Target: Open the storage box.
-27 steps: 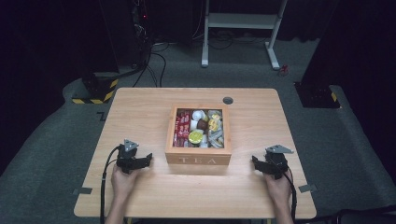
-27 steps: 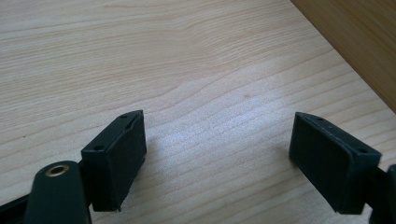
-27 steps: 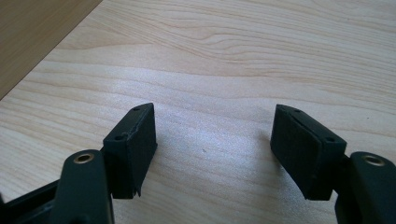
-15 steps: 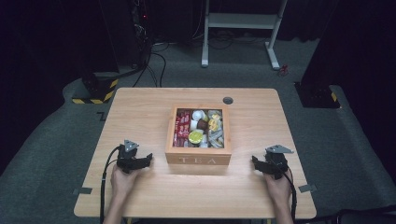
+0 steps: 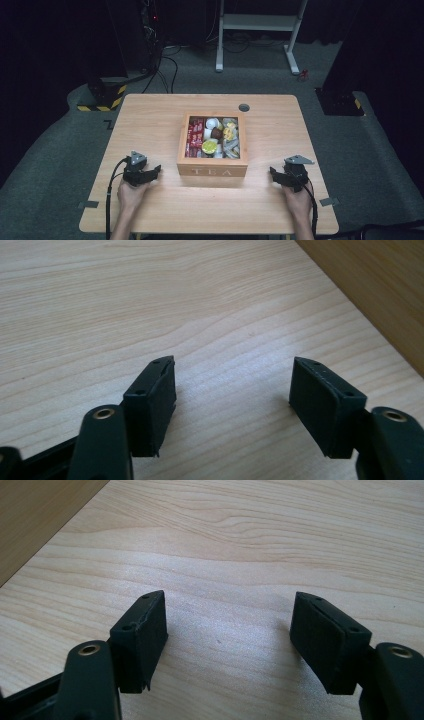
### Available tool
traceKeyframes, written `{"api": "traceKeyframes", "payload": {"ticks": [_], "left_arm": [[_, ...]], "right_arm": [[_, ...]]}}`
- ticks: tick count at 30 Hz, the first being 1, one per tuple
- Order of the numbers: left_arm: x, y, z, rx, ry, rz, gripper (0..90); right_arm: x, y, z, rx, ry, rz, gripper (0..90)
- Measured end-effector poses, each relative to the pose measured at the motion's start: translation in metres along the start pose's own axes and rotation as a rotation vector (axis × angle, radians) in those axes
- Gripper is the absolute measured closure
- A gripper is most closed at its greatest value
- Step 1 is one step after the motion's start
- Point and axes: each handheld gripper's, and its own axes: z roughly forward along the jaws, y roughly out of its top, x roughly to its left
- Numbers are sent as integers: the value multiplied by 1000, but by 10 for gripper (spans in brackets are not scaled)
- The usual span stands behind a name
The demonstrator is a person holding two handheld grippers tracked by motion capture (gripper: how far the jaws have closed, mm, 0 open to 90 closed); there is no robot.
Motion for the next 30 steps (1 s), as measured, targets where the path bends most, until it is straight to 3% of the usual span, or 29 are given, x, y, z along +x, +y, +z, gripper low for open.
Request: {"api": "traceKeyframes", "payload": {"ticks": [4,6,14,20,24,30], "left_arm": [[-2,-2,-5,-14,-36,11,391],[-3,-4,-8,-28,-71,0,397],[-6,-10,-14,-37,-142,-6,409],[-9,-10,-17,-49,-169,-8,413],[-17,-11,-23,-66,-184,23,427],[-23,-14,-25,-60,-211,38,450]], "right_arm": [[0,0,0,0,0,0,311],[0,0,0,0,0,0,311],[0,0,0,-1,0,-3,311],[0,0,0,-1,0,-3,311],[0,0,0,0,0,0,311],[0,0,0,0,0,0,311]]}}
